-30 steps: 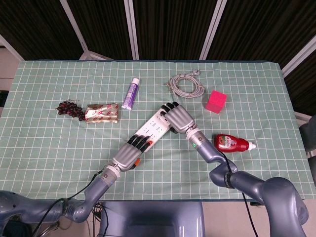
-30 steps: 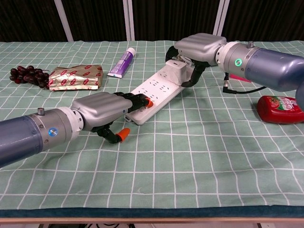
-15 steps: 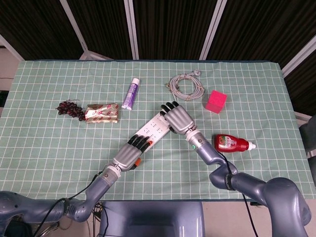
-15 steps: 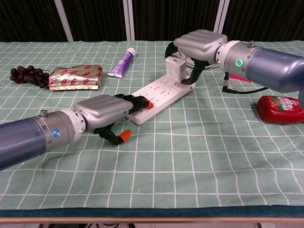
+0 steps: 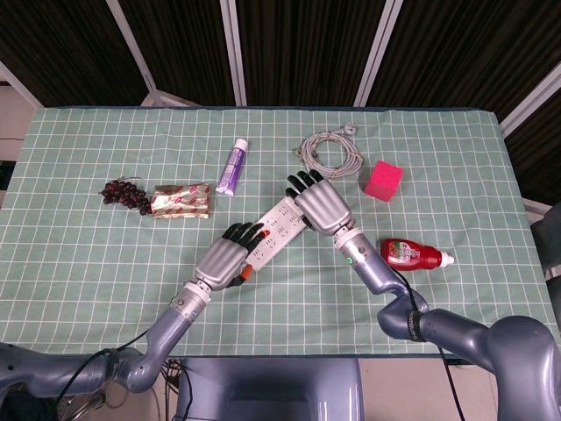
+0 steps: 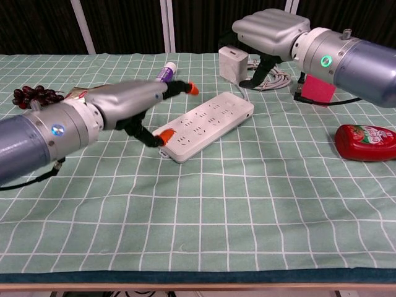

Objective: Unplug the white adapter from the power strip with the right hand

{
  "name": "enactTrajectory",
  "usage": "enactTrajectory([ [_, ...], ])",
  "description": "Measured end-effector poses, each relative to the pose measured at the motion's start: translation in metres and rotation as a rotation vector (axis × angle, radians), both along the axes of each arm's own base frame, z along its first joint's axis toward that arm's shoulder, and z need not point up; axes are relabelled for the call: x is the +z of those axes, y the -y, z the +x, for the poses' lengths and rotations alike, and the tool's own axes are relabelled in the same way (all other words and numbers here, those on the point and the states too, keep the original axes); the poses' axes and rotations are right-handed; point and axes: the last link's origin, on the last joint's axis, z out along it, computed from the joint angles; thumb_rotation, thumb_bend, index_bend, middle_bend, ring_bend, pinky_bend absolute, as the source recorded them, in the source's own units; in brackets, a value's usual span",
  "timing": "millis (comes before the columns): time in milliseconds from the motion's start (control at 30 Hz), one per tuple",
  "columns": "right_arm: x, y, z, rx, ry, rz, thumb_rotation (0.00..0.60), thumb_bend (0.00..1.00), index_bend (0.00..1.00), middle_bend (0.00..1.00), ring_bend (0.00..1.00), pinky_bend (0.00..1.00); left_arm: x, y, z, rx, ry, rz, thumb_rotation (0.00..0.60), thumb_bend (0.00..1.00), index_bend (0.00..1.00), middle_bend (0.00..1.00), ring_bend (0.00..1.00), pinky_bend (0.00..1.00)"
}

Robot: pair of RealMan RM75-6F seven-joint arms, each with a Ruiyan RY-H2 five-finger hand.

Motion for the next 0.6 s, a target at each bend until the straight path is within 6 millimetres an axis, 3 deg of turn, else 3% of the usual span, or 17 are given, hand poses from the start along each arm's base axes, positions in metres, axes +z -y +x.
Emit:
enactTrajectory([
  [133,0.015,-0.009,-0.005,-0.008,0.007,-0.024,0.6,0.62,0.47,0.22,0.17,0.25,0.032,-0.004,0.004,0.0,0.081,0.074,0.6,0.4,0.08,0.0,0.0,0.09],
  [300,0.029,-0.029,-0.02,-0.053,0.015,-0.026,0.6,0.58,0.46,0.19,0.16,0.24,0.068,0.002,-0.002,0.005,0.142,0.141,0.6,0.38,0.08,0.01,0.0,0.09],
  [600,0.03,-0.069,-0.07,-0.194,-0.049,-0.014,0.6,0.57,0.41,0.16,0.12,0.2,0.108,0.036,-0.048,0.083,0.185,0.21,0.6,0.36,0.08,0.01,0.0,0.08],
])
